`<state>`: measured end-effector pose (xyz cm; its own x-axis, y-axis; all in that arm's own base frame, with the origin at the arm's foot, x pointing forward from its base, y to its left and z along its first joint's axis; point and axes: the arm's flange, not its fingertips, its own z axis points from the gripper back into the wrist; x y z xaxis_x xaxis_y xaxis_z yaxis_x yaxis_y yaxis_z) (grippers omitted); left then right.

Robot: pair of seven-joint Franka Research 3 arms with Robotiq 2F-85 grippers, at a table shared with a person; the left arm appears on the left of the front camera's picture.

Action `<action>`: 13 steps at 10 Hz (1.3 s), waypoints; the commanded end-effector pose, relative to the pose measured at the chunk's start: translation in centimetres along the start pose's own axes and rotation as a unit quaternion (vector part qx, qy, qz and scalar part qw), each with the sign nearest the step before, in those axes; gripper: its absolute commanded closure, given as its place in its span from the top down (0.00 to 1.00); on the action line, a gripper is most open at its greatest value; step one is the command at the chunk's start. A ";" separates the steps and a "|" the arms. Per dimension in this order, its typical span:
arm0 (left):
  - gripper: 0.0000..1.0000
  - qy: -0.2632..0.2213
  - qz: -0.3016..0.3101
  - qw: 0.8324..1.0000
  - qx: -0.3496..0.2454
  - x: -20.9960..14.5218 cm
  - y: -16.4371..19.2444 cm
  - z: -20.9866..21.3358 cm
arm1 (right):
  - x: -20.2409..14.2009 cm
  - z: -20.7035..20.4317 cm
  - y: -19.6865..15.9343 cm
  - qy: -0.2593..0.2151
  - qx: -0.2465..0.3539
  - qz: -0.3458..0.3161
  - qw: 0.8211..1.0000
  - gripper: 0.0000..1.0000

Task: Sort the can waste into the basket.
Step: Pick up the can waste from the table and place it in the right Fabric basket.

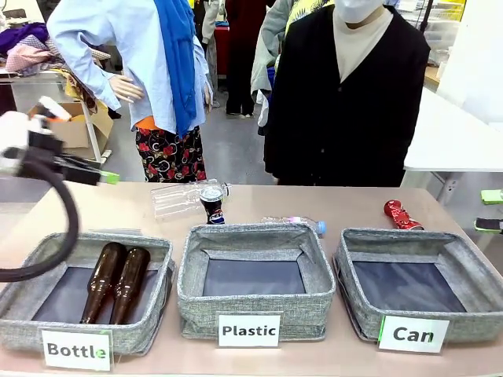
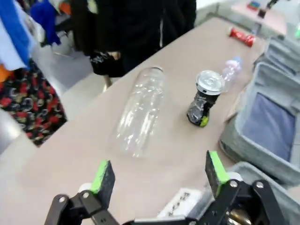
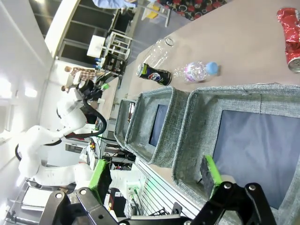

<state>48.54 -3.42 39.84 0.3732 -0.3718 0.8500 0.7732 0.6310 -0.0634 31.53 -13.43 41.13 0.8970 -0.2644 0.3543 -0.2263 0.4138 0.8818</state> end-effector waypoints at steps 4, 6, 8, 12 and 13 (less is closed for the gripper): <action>1.00 0.041 -0.062 0.995 -0.073 1.9 -0.5 -11.6 | 0.2 -0.1 -0.1 -0.012 0.012 0.013 1.000 1.00; 1.00 0.051 -0.078 0.991 -0.097 1.9 -1.6 -13.9 | 0.2 -0.1 -0.1 -0.012 0.012 0.013 1.000 1.00; 1.00 0.041 -0.108 0.985 -0.125 1.4 -3.2 -15.3 | 0.2 -0.1 -0.1 -0.012 0.012 0.013 1.000 1.00; 1.00 -0.002 -0.160 0.974 -0.160 0.5 -5.1 -16.8 | 0.2 -0.1 -0.1 -0.012 0.012 0.013 1.000 1.00; 1.00 -0.005 -0.168 0.971 -0.170 0.5 -5.3 -17.2 | 0.2 -0.1 -0.1 -0.012 0.012 0.013 1.000 1.00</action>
<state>53.62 -18.43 32.48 0.1042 -0.5298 0.8417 0.9700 0.2409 0.0315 31.52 -13.44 41.13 0.8968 -0.2646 0.3545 -0.2265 0.4137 0.8818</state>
